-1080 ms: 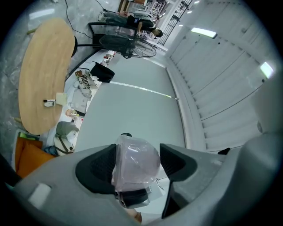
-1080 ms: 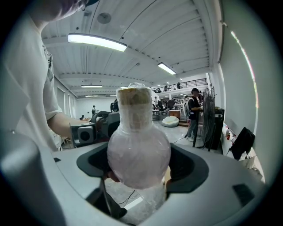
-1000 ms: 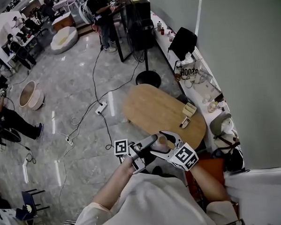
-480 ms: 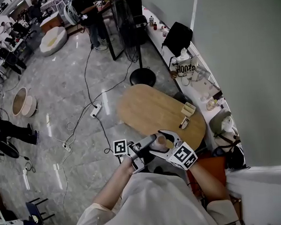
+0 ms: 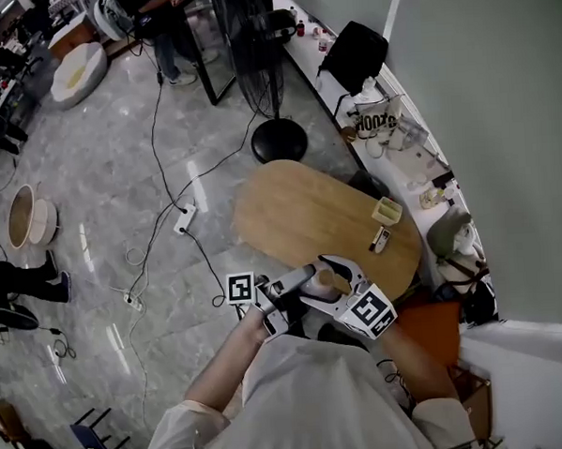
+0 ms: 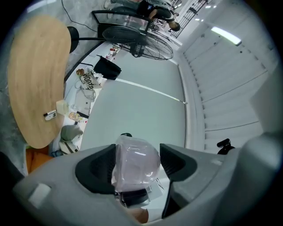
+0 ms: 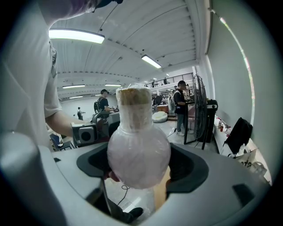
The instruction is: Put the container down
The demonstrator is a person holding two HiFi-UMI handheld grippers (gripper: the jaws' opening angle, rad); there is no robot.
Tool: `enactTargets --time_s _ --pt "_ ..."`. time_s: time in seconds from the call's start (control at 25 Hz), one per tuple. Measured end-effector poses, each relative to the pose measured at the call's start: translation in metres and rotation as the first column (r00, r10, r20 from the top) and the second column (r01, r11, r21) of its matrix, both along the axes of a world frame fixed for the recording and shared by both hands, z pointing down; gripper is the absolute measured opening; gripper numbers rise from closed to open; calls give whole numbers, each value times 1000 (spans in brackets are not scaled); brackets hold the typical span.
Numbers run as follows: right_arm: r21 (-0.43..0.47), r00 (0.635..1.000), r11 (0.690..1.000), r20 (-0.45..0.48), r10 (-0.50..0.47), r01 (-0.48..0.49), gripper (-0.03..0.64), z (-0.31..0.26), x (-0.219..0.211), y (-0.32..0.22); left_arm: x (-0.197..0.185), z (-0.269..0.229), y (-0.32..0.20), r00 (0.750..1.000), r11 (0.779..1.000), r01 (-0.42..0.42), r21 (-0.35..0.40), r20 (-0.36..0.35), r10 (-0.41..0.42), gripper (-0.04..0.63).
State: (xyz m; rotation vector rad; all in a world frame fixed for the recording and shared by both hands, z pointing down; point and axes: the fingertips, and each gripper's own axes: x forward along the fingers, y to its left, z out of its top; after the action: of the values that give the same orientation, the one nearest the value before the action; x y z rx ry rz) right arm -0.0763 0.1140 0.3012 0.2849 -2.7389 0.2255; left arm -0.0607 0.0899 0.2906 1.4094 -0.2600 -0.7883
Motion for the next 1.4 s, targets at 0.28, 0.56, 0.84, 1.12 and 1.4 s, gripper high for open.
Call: enactTargets --time_s 0.28,0.56,0.84,1.12,1.4 --pt "-51 997 996 -9 72 -72 387 29 -38 -51 -36 34 -51 997 997 -76 -29 -10 76 305" --pt "-85 994 990 -38 107 -110 387 68 -41 -112 -38 70 -111 995 993 -97 -63 -7 96 307" --pt "-145 996 985 -29 87 -90 387 119 -11 -173 -9 122 -172 995 992 -63 -107 72 71 310" --pt "-175 999 984 -39 21 -27 387 192 11 -236 6 195 -236 992 989 22 -147 129 -3 311" --pt "-267 999 964 -34 -14 5 387 281 34 -282 23 280 -279 985 977 74 -200 165 -41 328"
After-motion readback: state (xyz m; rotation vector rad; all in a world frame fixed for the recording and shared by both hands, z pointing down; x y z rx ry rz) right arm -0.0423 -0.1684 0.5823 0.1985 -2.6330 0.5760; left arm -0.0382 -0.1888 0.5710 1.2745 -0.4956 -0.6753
